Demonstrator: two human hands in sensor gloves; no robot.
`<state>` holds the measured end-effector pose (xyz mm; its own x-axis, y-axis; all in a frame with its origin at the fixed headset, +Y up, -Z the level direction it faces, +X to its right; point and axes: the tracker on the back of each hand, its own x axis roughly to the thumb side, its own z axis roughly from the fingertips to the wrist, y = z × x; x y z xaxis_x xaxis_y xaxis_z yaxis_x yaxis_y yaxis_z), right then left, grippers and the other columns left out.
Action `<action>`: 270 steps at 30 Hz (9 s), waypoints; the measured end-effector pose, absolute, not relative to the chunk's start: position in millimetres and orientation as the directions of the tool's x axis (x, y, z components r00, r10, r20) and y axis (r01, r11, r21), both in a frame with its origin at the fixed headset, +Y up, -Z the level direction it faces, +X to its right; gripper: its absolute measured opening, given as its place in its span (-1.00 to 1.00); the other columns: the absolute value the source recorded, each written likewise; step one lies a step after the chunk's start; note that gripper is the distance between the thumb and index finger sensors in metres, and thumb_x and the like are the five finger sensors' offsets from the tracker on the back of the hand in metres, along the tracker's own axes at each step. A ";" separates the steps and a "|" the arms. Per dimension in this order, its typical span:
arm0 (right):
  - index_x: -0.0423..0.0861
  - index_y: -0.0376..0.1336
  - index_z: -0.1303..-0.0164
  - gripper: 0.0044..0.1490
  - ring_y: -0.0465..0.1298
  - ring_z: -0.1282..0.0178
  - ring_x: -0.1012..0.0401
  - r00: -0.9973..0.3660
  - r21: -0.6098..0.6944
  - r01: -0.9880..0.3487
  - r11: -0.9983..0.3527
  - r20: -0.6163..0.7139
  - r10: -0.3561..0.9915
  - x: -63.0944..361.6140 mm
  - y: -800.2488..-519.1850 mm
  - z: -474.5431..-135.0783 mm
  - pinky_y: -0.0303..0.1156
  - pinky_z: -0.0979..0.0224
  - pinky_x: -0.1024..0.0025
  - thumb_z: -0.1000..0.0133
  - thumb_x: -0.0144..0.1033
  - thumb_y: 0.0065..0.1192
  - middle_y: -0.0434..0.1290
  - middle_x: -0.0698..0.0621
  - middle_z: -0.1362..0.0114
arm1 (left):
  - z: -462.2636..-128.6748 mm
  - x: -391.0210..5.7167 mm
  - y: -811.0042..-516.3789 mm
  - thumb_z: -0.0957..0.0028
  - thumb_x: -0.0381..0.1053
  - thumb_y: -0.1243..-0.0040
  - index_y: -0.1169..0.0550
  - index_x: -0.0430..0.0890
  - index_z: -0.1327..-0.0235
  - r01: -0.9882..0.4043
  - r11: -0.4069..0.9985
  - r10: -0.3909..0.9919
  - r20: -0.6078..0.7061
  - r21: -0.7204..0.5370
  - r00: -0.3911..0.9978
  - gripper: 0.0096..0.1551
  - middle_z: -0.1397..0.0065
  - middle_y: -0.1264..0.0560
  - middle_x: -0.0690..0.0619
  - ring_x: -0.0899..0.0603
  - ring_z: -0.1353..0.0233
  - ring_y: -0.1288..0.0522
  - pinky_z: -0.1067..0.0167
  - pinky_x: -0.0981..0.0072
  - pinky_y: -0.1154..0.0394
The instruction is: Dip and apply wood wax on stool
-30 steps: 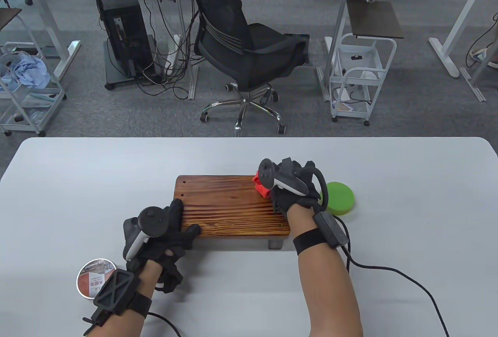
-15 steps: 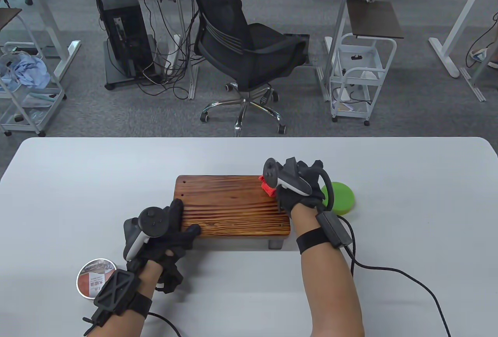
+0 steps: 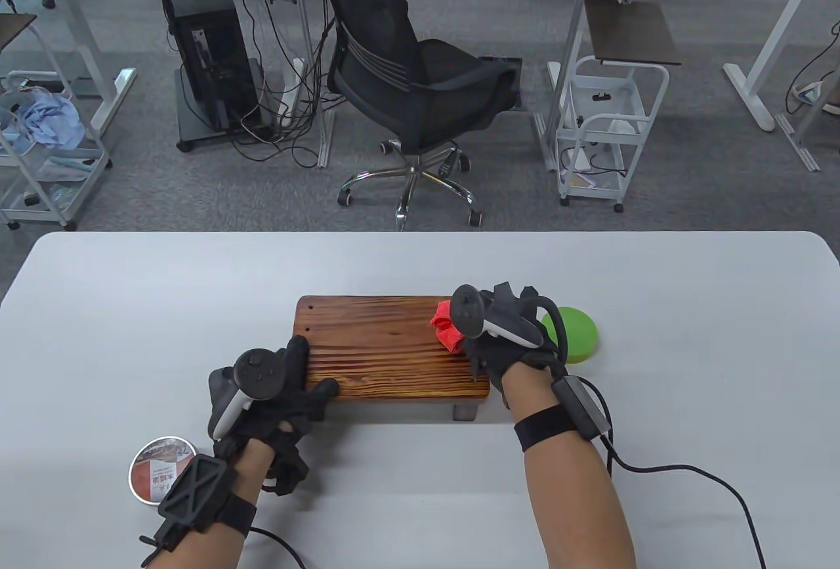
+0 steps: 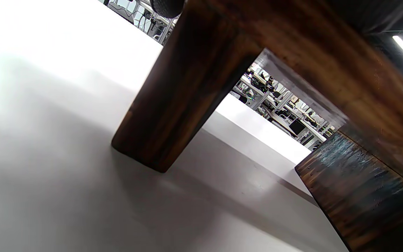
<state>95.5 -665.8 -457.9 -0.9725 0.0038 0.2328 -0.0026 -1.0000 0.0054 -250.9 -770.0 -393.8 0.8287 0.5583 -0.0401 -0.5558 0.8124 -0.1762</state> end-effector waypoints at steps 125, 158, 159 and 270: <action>0.09 -0.43 -0.71 0.34 -0.22 -0.74 -0.29 -0.933 0.117 -0.316 -0.941 0.142 0.331 233.1 -755.4 -299.2 -0.10 -0.46 -0.65 -0.02 0.54 0.08 -0.38 -0.20 -0.77 | -326.4 -354.2 -748.4 0.31 0.58 -0.44 0.11 0.15 -0.60 -0.205 0.908 0.082 -0.325 -0.365 0.942 0.43 -0.68 0.15 -0.46 -0.85 -0.39 -0.11 -0.06 -0.55 -0.41; 0.08 -0.41 -0.73 0.32 -0.17 -0.75 -0.30 -0.925 0.174 -0.326 -0.929 0.144 0.352 236.8 -756.3 -299.7 -0.09 -0.46 -0.65 -0.04 0.53 0.08 -0.35 -0.21 -0.78 | -319.4 -68.8 -780.9 0.27 0.61 -0.39 0.12 0.17 -0.61 0.179 0.882 0.008 0.394 -0.436 0.919 0.40 -0.69 0.15 -0.45 -0.83 -0.42 -0.11 -0.07 -0.52 -0.43; 0.08 -0.40 -0.73 0.33 -0.16 -0.75 -0.29 -0.925 0.179 -0.325 -0.929 0.143 0.352 236.3 -756.5 -299.7 -0.09 -0.46 -0.65 -0.04 0.53 0.08 -0.34 -0.21 -0.78 | -320.1 -68.9 -785.1 0.27 0.61 -0.39 0.12 0.17 -0.61 0.178 0.880 0.009 0.390 -0.440 0.921 0.41 -0.69 0.15 -0.45 -0.83 -0.42 -0.11 -0.07 -0.53 -0.43; -0.01 -0.19 -0.62 0.18 0.33 -0.53 -0.33 -0.916 0.224 0.185 -0.957 0.391 -0.085 -18.3 -775.9 -283.9 0.52 -0.38 -0.20 -0.09 0.50 0.20 -0.06 -0.18 -0.68 | -316.5 -173.3 -835.7 -0.03 0.39 -0.31 0.05 0.19 -0.56 -0.203 0.801 0.389 0.231 -0.563 0.892 0.06 -0.66 0.46 -0.28 -0.59 -0.48 0.53 -0.19 -0.72 0.38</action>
<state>-18.3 -775.9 -283.9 -0.9163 -0.0855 0.3912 0.1850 -0.9568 0.2244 -173.3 -835.7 -316.5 0.8917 0.3891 0.2314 -0.2033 0.8008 -0.5633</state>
